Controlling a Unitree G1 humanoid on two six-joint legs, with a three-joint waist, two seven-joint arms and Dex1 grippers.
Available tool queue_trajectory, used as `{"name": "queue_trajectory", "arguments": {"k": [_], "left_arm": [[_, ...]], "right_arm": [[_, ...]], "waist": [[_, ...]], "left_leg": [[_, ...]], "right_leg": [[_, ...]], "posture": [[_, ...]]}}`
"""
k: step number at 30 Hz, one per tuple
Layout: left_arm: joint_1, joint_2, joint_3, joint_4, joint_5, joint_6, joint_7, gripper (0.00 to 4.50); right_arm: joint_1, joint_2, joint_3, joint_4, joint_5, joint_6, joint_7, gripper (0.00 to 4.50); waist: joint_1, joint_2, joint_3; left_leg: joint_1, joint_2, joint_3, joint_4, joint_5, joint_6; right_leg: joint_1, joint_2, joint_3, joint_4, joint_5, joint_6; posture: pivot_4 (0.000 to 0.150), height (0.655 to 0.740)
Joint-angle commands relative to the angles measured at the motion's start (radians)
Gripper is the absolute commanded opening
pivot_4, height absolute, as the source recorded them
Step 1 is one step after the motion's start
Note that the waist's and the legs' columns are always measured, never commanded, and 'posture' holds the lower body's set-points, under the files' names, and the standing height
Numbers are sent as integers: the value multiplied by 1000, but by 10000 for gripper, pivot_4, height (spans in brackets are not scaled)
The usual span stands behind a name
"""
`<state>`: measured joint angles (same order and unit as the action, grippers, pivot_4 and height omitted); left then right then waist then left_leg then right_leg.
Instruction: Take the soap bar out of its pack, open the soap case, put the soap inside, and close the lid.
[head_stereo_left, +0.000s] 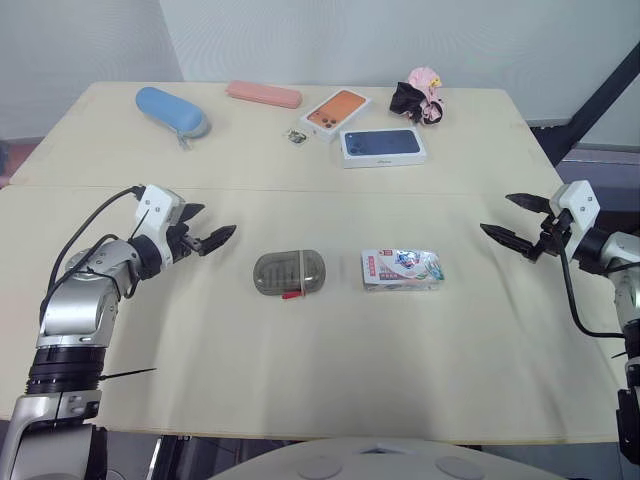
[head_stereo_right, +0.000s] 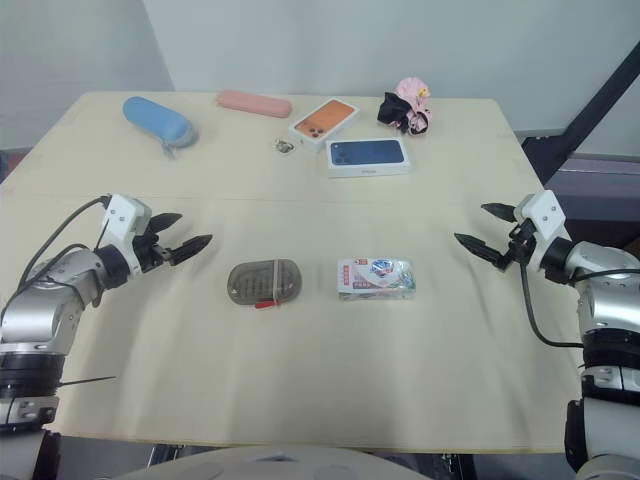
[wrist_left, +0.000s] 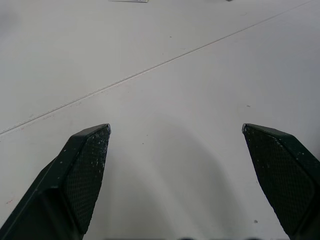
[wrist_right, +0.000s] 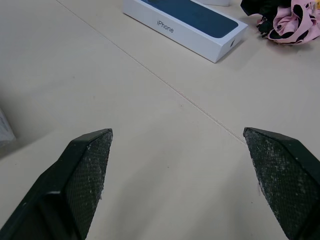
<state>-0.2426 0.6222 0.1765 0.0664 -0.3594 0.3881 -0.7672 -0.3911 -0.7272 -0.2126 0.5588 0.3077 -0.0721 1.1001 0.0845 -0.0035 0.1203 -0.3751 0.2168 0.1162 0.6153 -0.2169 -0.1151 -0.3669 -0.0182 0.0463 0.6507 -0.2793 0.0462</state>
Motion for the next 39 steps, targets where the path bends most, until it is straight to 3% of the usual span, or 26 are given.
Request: {"name": "queue_trajectory", "arguments": {"k": [1, 18, 21, 24, 31, 39], "left_arm": [[-5, 3, 18, -26, -2, -31, 1, 44778], [-32, -25, 23, 6, -24, -71, -38, 44778], [-69, -17, 36, 2, -75, -61, -96, 44778], [-65, 22, 16, -62, -139, -65, -246, 44778], [73, 94, -39, -229, -166, -138, -476, 44778], [184, 85, -64, -296, -151, -226, -526, 44778]], "right_arm": [[-35, -12, -14, 0, 3, -27, 0, 45000], [-65, -47, 7, 56, -23, -63, 45, 45000], [-105, -80, 34, 49, -28, -51, 118, 45000], [-137, -112, 96, -19, -28, -31, 241, 45000], [-98, -149, 225, -247, -25, 94, 396, 45000], [-53, -135, 297, -350, -52, 133, 390, 45000]], "waist": [[0, 0, 0], [3, 0, 0], [4, 0, 0], [-1, 1, 1], [1, 2, 1], [15, 2, 1]], "left_leg": [[0, 0, 0, 0, 0, 0], [0, 0, 0, 0, 0, 0], [0, 0, 0, 0, 0, 0], [0, 0, 0, 1, 0, 0], [-1, 2, 1, -1, -1, 1], [0, 2, 1, 1, 0, 2]], "right_leg": [[0, 0, 0, 0, 0, 0], [0, 0, -1, 0, 0, 0], [0, 0, -1, 0, 0, 0], [0, 0, 0, 1, 0, 0], [0, 1, -1, 0, 0, 0], [-5, -2, -2, 0, 0, 0]], "posture": [[1500, 7400], [1500, 7400], [1500, 7400], [1500, 7400], [1500, 7400], [1500, 7400]]}}
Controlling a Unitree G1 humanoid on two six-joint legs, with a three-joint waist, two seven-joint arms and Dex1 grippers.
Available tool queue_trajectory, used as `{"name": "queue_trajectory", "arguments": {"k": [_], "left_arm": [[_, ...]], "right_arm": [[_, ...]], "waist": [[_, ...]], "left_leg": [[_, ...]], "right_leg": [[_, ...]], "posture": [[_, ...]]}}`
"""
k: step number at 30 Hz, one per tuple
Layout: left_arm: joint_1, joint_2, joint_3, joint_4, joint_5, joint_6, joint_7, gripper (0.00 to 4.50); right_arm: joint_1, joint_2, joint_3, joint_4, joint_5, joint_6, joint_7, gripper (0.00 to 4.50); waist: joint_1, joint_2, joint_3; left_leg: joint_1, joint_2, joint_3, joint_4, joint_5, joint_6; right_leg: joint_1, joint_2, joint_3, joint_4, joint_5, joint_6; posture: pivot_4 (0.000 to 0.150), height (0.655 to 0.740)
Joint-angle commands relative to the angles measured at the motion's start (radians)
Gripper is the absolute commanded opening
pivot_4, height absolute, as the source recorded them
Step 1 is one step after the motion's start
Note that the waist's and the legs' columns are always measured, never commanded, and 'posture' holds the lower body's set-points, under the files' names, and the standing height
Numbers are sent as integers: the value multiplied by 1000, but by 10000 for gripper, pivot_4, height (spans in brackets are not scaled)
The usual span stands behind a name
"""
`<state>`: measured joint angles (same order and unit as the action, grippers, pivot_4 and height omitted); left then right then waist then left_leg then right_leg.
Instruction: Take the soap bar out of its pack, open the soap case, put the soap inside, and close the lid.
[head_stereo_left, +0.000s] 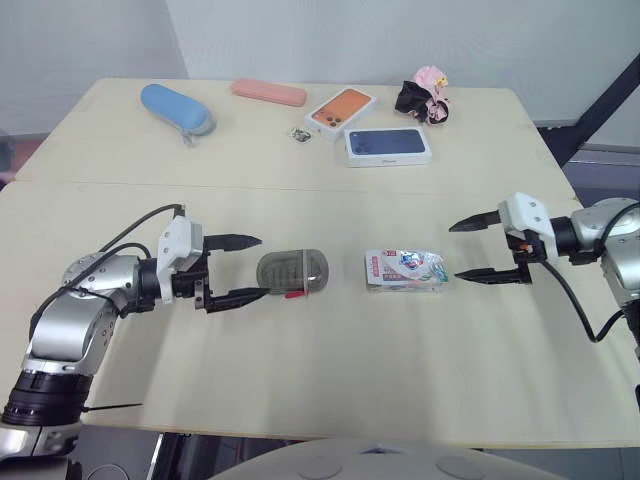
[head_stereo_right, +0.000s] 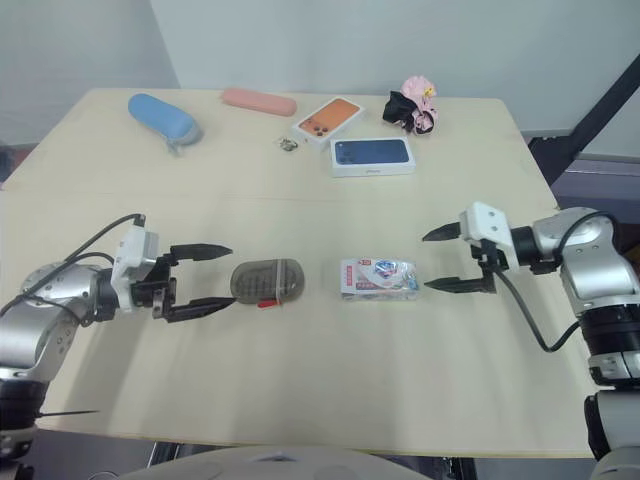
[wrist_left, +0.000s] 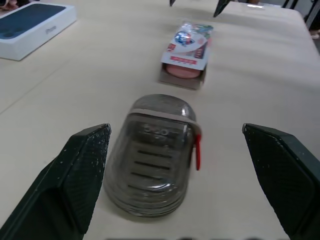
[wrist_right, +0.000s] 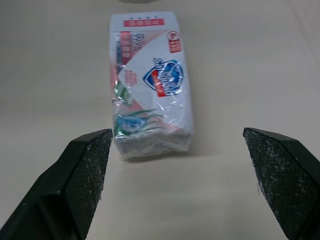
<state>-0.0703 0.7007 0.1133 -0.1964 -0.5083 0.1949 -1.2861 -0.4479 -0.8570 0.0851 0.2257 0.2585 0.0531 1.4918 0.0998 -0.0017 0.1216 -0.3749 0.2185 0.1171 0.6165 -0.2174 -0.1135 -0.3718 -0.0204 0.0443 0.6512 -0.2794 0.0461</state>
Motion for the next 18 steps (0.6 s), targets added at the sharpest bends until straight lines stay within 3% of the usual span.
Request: {"name": "queue_trajectory", "arguments": {"k": [1, 18], "left_arm": [[15, 5, -4, -36, -2, -36, -3, 44778], [37, -9, -55, -32, 19, -90, 23, 44778]], "right_arm": [[5, -4, 3, -17, -5, 8, -3, 45000], [2, 103, 64, 9, -55, -50, -95, 45000]], "waist": [[0, 0, 0], [-17, 0, 0]], "left_leg": [[0, 0, 0, 0, 0, 0], [0, 0, 1, 0, 0, 0]], "right_leg": [[0, -2, 0, 0, 0, 0], [-2, -1, 1, 2, 0, 0]], "posture": [[1500, 7400], [1500, 7400]]}}
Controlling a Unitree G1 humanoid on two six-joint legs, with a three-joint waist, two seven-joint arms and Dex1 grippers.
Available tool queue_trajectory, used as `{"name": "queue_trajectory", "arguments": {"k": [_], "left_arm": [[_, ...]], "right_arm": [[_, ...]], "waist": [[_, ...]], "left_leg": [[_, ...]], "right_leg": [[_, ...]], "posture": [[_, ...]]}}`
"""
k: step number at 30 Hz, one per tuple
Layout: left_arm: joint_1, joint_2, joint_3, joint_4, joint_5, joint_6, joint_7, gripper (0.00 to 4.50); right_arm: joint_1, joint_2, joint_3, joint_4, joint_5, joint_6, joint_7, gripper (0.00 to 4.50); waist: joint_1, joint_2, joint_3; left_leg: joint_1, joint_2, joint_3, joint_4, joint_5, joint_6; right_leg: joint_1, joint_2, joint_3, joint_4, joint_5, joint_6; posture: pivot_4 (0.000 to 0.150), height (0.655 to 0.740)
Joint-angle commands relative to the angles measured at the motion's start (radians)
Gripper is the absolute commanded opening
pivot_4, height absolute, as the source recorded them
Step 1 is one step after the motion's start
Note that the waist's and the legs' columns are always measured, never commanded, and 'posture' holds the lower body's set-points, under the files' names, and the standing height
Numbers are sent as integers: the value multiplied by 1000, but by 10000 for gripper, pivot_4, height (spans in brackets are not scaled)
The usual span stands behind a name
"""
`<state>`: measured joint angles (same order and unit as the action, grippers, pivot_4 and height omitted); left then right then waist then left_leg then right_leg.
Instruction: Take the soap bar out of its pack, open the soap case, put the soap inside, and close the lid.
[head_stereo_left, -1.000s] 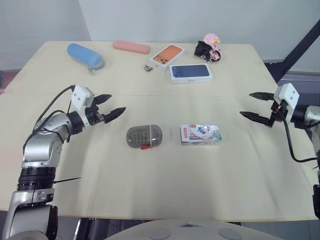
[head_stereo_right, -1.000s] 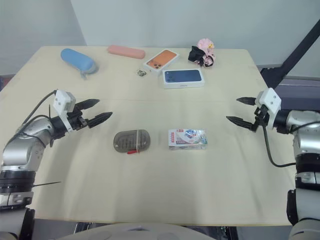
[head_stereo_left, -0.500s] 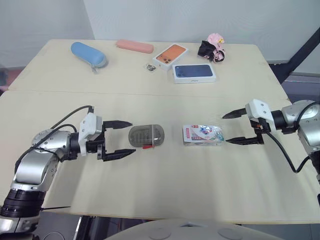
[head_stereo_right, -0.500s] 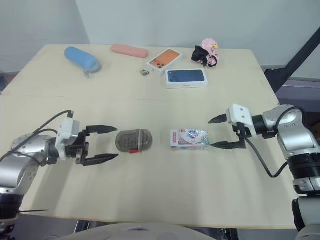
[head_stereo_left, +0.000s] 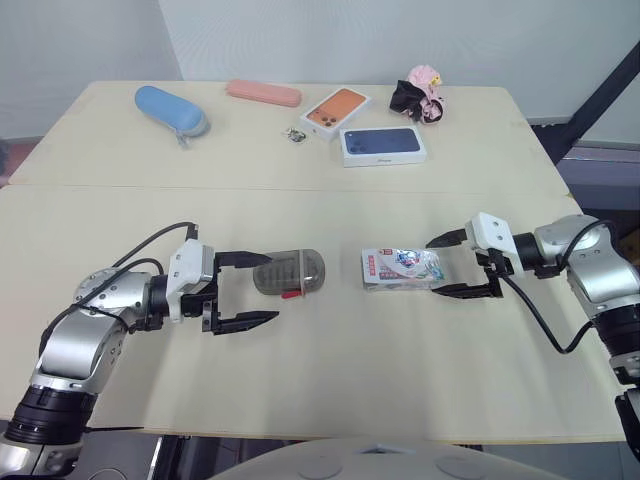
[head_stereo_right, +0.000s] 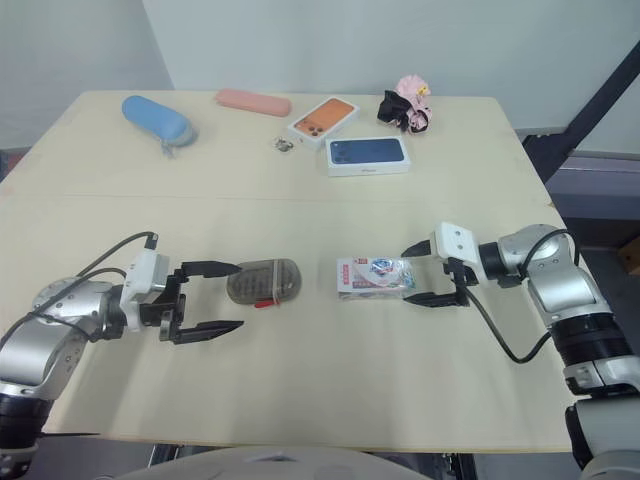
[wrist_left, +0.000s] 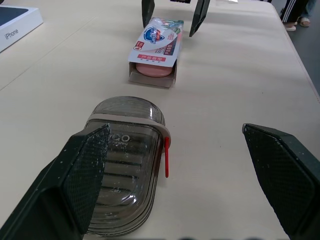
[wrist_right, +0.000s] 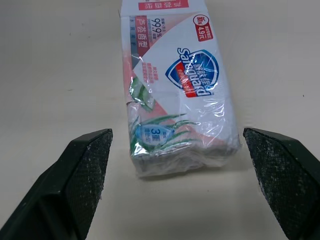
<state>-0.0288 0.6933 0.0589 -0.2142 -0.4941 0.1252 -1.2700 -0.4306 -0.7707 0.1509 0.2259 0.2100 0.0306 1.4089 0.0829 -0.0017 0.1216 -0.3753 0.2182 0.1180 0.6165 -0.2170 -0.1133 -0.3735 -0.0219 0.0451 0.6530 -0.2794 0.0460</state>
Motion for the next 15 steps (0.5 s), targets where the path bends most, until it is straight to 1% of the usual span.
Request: {"name": "queue_trajectory", "arguments": {"k": [1, 14, 15], "left_arm": [[-4, -3, -2, -16, 5, -21, 10, 44778], [24, -6, 4, -36, 9, -23, 38, 44778], [27, -6, 3, -38, 10, -24, 40, 44984]], "right_arm": [[-14, 22, -1, 14, -8, -36, -13, 45000], [-21, 51, -2, 62, -13, -71, -5, 45000], [-21, 52, -2, 64, -12, -69, -3, 42471]], "waist": [[-1, 0, 0], [-1, 0, 0], [-1, 0, 0]], "left_leg": [[0, 0, 0, 0, 0, 0], [0, 0, 0, 0, 0, 0], [0, 0, 0, 0, 0, 0]], "right_leg": [[0, 0, 0, 0, 0, 0], [0, 1, 0, 1, 0, 0], [0, 2, 0, 1, 0, 0]], "posture": [[1500, 7400], [1500, 7400], [1500, 7400]]}}
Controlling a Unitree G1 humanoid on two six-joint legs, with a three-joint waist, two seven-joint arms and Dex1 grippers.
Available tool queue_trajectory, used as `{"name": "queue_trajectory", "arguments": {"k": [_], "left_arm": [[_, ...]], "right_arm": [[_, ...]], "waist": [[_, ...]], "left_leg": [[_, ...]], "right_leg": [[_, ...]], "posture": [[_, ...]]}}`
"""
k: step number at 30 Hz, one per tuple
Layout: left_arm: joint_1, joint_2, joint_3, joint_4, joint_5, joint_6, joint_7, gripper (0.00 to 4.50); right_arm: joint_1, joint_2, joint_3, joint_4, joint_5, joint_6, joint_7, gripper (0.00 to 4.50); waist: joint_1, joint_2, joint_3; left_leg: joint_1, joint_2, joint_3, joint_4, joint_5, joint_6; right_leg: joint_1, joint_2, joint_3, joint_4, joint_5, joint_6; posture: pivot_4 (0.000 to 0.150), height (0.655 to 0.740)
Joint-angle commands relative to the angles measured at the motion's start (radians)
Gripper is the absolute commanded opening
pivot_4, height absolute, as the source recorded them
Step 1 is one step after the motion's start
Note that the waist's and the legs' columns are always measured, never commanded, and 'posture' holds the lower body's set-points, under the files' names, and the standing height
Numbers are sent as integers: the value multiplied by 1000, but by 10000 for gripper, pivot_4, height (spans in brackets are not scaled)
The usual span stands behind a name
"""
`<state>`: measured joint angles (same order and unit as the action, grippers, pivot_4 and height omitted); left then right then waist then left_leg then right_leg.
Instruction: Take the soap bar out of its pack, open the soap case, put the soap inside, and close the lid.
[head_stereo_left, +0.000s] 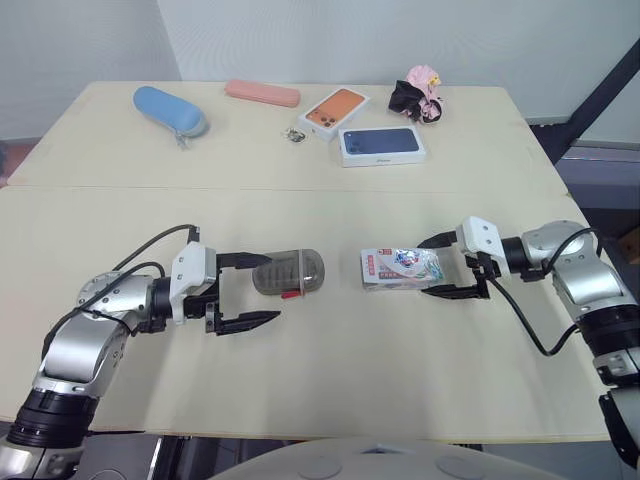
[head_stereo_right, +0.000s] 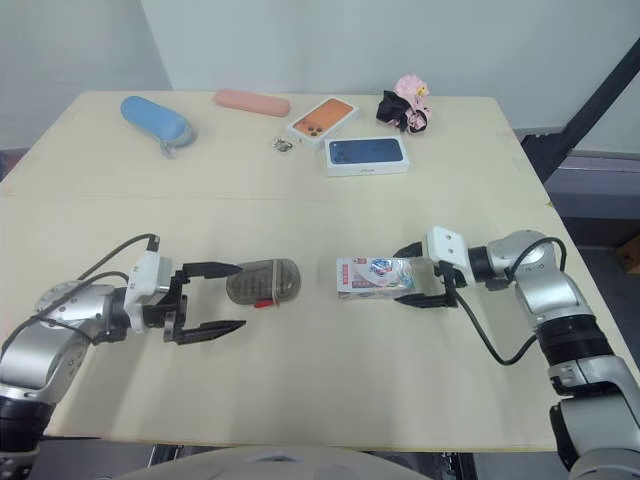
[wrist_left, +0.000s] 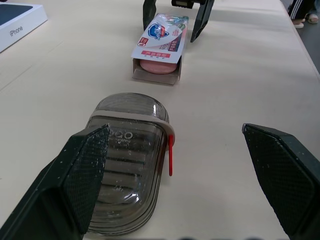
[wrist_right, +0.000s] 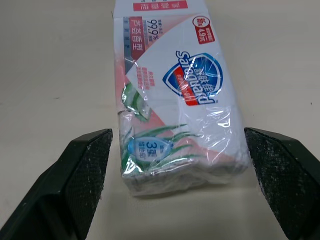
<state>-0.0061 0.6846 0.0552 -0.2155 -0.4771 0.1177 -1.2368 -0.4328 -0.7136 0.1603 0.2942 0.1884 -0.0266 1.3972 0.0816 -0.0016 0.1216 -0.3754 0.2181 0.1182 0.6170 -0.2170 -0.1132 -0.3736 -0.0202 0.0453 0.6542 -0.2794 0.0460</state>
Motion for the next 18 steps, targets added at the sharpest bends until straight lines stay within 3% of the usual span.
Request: {"name": "queue_trajectory", "arguments": {"k": [1, 6, 18], "left_arm": [[7, 2, 6, -38, -6, -18, 8, 45000], [13, 0, 3, -44, -6, -16, 19, 45000], [25, -2, -2, -49, -5, -14, 29, 45000]], "right_arm": [[-18, -5, -12, -1, 9, -13, 10, 39710], [-20, -3, -16, 12, 4, -33, 5, 24394], [-19, -23, -24, -13, 8, -30, 9, 24394]], "waist": [[0, 0, 0], [-1, 0, 0], [-1, 0, 0]], "left_leg": [[0, 0, 0, 0, 0, 0], [0, 0, 0, 0, 0, 0], [0, 0, 0, 1, 0, 0]], "right_leg": [[0, 0, 0, 0, 0, 0], [0, 0, 0, 0, 0, 0], [0, 0, 0, 1, 0, 0]], "posture": [[1500, 7400], [1500, 7400], [1500, 7400]]}}
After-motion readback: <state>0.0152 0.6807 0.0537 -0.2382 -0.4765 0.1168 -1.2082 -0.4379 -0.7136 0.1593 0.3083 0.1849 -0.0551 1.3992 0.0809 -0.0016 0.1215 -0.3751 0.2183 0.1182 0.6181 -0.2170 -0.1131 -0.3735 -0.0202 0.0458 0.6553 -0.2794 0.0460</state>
